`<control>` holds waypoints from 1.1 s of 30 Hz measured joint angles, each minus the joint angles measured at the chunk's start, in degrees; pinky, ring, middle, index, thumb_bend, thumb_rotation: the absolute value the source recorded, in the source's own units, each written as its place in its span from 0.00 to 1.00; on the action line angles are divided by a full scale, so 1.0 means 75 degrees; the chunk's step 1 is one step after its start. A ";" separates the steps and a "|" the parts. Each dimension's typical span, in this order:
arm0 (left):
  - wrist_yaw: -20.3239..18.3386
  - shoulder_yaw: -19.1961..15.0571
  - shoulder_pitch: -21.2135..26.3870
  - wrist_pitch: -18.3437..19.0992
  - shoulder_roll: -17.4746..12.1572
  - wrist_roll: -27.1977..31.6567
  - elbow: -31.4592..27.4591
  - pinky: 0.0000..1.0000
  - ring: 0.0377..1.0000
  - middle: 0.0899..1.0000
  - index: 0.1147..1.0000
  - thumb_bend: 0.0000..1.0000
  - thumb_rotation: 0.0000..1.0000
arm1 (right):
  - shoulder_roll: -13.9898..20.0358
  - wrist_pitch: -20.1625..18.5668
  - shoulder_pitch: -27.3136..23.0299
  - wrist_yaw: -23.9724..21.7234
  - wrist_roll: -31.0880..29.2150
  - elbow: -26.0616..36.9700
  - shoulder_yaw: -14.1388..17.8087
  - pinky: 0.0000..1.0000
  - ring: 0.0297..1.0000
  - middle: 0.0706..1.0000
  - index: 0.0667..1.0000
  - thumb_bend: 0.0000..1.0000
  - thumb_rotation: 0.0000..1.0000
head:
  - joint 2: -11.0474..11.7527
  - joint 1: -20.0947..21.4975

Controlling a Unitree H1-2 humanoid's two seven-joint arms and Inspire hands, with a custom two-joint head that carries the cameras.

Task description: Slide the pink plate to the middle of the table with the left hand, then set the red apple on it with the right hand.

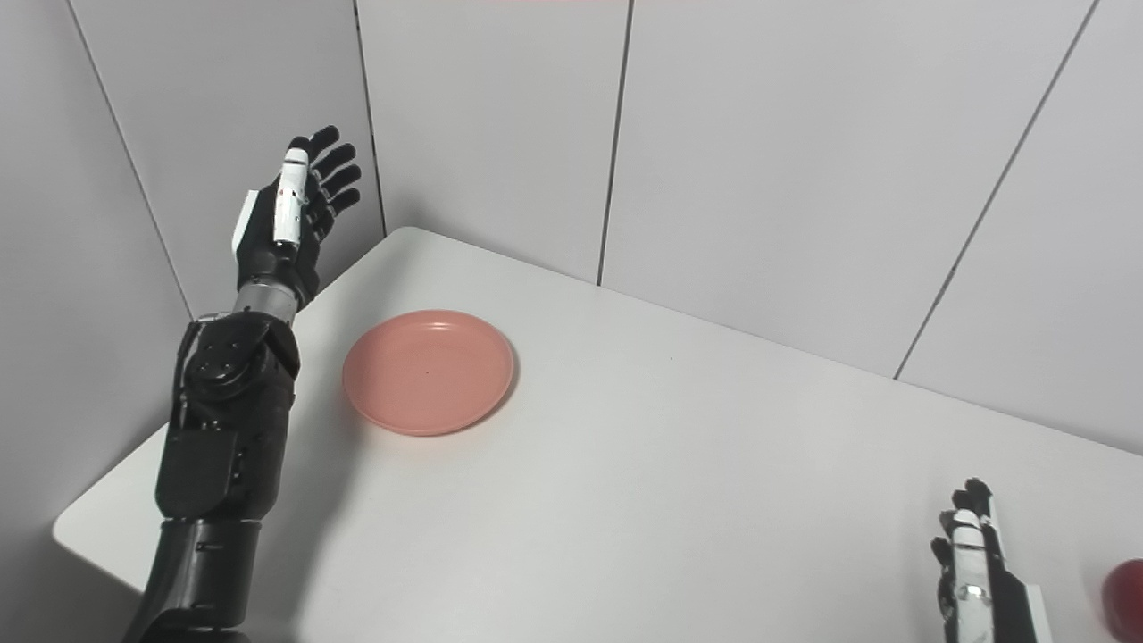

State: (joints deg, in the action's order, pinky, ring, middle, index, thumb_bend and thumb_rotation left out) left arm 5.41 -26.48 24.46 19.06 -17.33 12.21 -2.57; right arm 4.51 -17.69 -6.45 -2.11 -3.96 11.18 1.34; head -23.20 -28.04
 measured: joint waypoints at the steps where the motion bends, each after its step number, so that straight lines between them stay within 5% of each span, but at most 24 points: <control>1: -0.0001 -0.0039 -0.0003 -0.0013 -0.0040 0.0005 0.0097 0.86 0.85 0.84 0.81 0.33 1.00 | 0.0000 0.0000 0.0000 -0.0003 0.0001 0.0000 -0.0001 1.00 1.00 1.00 1.00 0.00 1.00 | 0.0000 0.0000; 33: -0.0036 -0.0336 -0.0263 -0.1038 -0.0454 0.0571 0.2106 0.86 0.84 0.83 0.80 0.30 1.00 | -0.0007 -0.0625 0.0038 0.0174 0.0393 0.0476 0.0006 1.00 1.00 1.00 1.00 0.03 1.00 | -0.0117 -0.0328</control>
State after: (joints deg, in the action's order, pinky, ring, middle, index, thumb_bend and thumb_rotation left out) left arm 5.14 -29.00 22.49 11.27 -20.73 16.49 13.23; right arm 4.46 -22.38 -6.16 -0.81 -1.01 14.75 1.39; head -24.08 -30.50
